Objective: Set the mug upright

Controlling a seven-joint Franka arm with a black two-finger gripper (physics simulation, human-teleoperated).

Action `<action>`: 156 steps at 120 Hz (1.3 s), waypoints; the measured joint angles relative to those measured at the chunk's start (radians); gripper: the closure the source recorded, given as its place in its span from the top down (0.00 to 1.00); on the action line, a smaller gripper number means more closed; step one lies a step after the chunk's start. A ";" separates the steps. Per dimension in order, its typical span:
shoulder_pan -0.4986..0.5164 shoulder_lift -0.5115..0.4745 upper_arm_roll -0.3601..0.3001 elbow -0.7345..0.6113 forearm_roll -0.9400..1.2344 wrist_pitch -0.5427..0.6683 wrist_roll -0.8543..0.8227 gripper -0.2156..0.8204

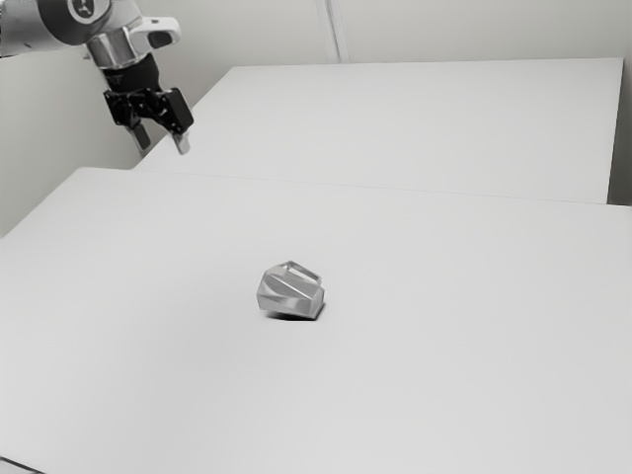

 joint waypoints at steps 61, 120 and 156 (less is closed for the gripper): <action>-0.016 -0.003 0.173 -0.542 -0.501 0.317 0.090 0.79; 0.009 0.244 0.197 -0.604 -1.150 0.421 0.452 0.79; 0.010 0.276 0.189 -0.608 -1.262 0.351 0.623 0.79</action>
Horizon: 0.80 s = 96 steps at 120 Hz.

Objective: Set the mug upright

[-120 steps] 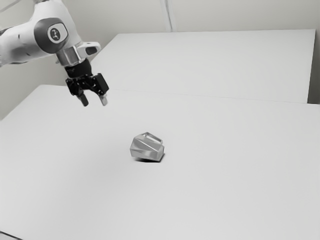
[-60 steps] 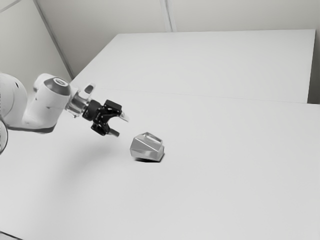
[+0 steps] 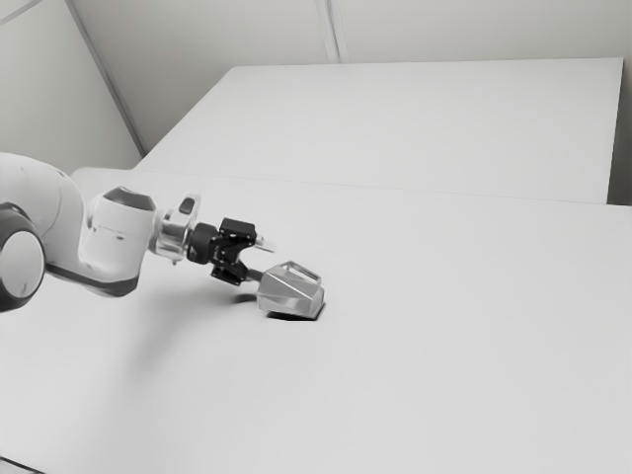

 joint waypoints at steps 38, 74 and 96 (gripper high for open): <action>-0.001 0.040 -0.007 -0.033 -0.059 -0.075 0.134 0.79; -0.001 0.042 -0.035 -0.033 -0.105 -0.099 0.210 0.60; -0.001 0.041 -0.035 -0.033 -0.110 -0.104 0.239 0.23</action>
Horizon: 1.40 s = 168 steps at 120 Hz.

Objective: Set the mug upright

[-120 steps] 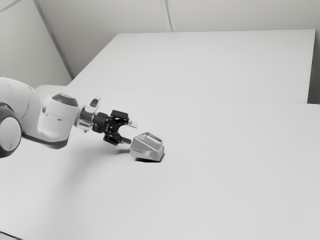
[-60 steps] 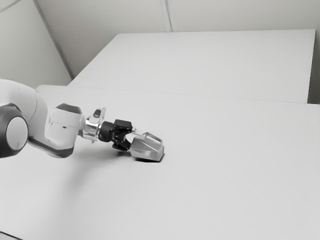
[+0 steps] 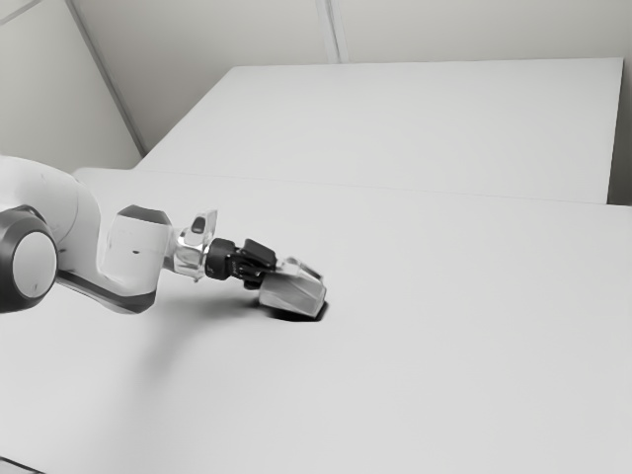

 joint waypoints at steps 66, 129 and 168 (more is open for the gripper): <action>-0.005 -0.113 -0.067 0.259 0.429 0.134 -0.021 0.05; -0.049 -0.322 -0.205 -0.001 1.391 0.383 -0.609 0.04; -0.047 -0.324 -0.211 -0.115 1.422 0.525 -0.880 0.08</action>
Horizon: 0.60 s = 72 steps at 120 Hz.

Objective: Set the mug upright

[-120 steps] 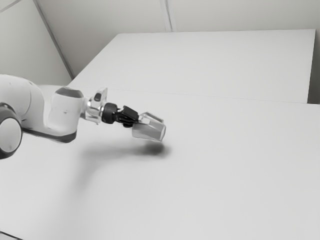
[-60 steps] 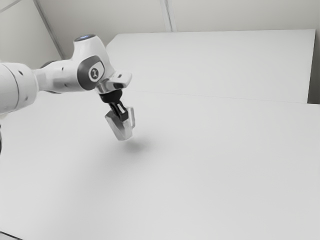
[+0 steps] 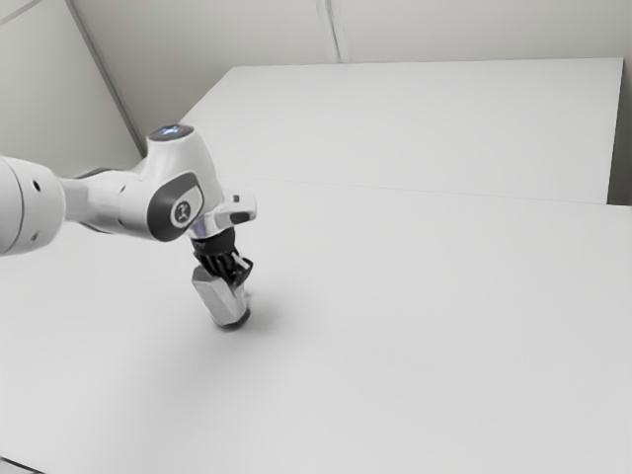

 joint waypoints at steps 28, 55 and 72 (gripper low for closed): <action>-0.001 0.000 0.001 -0.017 -0.013 0.033 -0.116 0.53; 0.000 -0.106 0.001 0.079 -0.022 -0.095 -0.190 0.70; 0.005 -0.171 -0.026 0.316 -0.025 -0.321 -0.208 0.75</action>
